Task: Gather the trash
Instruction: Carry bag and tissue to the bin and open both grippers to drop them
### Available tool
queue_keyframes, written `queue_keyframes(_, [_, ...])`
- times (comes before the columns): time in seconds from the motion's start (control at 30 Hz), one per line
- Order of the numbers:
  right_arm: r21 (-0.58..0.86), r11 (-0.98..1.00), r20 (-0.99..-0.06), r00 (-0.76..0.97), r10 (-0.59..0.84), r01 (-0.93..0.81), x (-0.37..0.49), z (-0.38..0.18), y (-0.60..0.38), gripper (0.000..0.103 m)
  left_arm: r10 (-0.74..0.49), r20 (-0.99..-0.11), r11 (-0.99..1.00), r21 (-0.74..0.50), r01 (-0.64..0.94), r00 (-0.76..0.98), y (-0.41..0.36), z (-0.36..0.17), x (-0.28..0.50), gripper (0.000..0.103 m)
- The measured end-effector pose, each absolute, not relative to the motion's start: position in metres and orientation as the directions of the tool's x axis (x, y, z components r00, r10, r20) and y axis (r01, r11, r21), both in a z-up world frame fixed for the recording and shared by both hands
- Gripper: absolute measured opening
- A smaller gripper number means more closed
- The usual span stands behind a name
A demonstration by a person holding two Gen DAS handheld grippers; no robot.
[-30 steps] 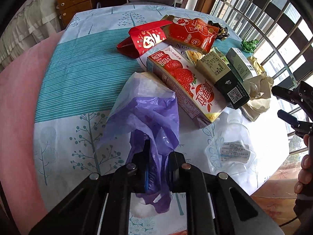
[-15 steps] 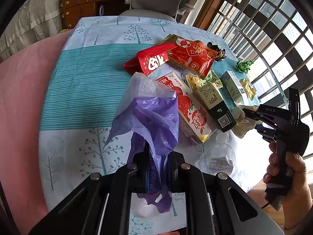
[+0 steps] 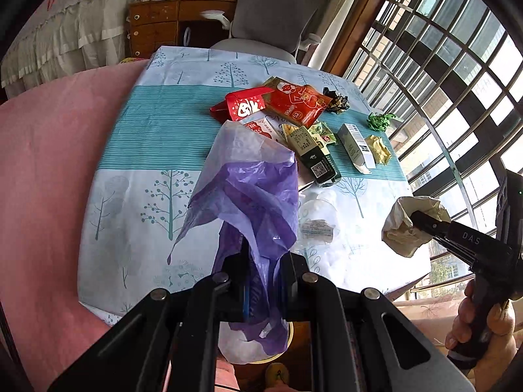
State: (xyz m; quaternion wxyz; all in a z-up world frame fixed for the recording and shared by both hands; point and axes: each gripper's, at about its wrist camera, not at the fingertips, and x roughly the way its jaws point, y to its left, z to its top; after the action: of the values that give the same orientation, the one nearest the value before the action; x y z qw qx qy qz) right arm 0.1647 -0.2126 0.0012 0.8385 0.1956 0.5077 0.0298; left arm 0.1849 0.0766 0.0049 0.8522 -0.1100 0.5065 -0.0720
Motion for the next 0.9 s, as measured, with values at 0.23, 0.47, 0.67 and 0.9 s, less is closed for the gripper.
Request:
queue_keyframes(0.23, [0.334, 0.936, -0.829, 0.439, 0.346, -0.109, 0.078, 0.009, -0.205, 0.013, -0.222, -0.845, 0.958, -0.282, -0.052, 0.487, 0.035, 0.005, 0.085, 0.010])
queue_keyframes(0.47, [0.343, 0.920, -0.859, 0.333, 0.390, -0.191, 0.008, -0.019, -0.209, 0.013, -0.214, -0.893, 0.970, -0.241, -0.020, 0.396, -0.011, -0.026, 0.012, 0.010])
queue_keyframes(0.67, [0.364, 0.921, -0.895, 0.220, 0.388, -0.142, -0.023, -0.082, -0.203, 0.013, -0.230, -0.931, 0.970, -0.244, -0.016, 0.282, -0.024, -0.082, -0.017, 0.010])
queue_keyframes(0.9, [0.347, 0.938, -0.930, 0.133, 0.343, 0.004, -0.027, -0.215, -0.193, 0.014, -0.258, -0.947, 0.959, -0.275, -0.068, 0.193, -0.020, -0.205, -0.014, 0.011])
